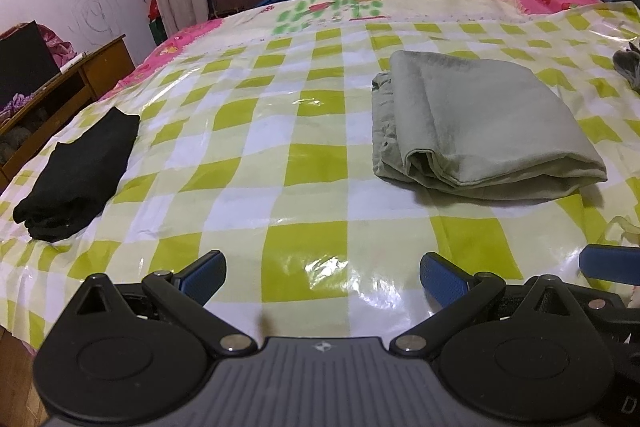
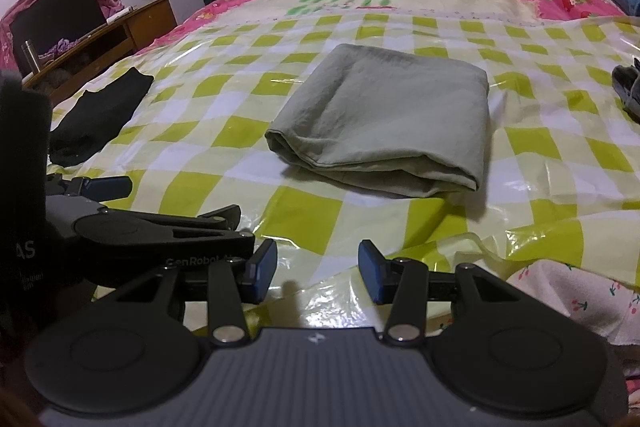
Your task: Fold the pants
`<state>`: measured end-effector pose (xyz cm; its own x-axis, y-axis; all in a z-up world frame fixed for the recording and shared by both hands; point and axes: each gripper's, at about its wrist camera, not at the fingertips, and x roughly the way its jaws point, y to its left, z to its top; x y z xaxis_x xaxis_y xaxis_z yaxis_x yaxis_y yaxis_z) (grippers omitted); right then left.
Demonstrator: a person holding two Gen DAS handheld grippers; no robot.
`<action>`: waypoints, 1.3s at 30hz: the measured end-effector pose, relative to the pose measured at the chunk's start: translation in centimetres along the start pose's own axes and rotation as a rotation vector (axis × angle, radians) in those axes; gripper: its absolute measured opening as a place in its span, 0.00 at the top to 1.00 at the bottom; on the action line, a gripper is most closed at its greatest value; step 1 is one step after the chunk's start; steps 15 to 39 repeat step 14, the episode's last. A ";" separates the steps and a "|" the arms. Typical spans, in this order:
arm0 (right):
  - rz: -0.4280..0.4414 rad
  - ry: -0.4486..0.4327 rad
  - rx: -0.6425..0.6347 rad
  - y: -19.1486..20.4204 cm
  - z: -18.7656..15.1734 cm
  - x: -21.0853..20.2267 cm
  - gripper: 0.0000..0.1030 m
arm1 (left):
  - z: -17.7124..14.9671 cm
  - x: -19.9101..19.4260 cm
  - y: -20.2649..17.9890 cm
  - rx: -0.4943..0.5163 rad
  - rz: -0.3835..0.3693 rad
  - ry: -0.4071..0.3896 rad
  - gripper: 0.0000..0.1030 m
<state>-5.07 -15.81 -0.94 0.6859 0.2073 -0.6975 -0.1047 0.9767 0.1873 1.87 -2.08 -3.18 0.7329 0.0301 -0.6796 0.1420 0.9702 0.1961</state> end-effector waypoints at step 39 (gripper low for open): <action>0.023 0.015 0.006 0.1 0.0 0.6 0.53 | -0.5 0.5 0.6 -0.026 -0.007 -0.003 0.00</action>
